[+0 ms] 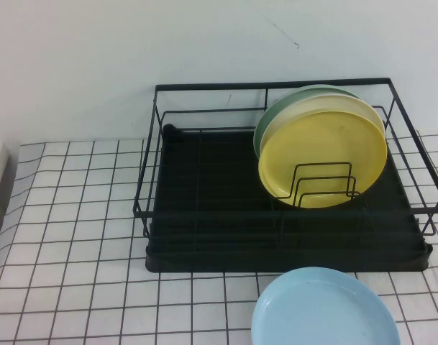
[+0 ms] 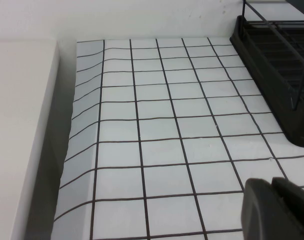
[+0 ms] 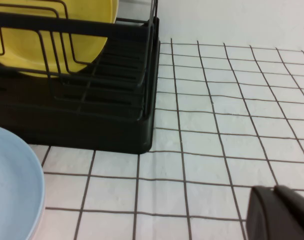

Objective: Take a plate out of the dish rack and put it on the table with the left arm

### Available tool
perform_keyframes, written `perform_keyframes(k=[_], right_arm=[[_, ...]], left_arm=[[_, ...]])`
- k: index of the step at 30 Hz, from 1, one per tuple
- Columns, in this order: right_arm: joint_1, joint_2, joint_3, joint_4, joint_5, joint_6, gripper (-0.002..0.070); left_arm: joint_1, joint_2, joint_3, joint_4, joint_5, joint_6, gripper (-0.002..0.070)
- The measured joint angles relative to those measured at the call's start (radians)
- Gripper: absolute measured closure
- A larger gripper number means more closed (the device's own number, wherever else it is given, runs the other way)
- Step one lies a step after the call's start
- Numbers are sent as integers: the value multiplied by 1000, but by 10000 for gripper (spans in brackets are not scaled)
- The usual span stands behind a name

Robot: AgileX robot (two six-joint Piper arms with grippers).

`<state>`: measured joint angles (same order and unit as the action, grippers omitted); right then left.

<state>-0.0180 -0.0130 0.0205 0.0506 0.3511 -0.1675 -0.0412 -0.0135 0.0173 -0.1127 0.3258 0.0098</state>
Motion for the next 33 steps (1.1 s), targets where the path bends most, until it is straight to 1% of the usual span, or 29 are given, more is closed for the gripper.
perform_keyframes(k=[30,33], right_arm=[[0,0,0,0,0,0,678],[0,0,0,0,0,0,678]], left_arm=[[0,0,0,12,-7,0,678],[0,0,0,-6,-11,0,678]])
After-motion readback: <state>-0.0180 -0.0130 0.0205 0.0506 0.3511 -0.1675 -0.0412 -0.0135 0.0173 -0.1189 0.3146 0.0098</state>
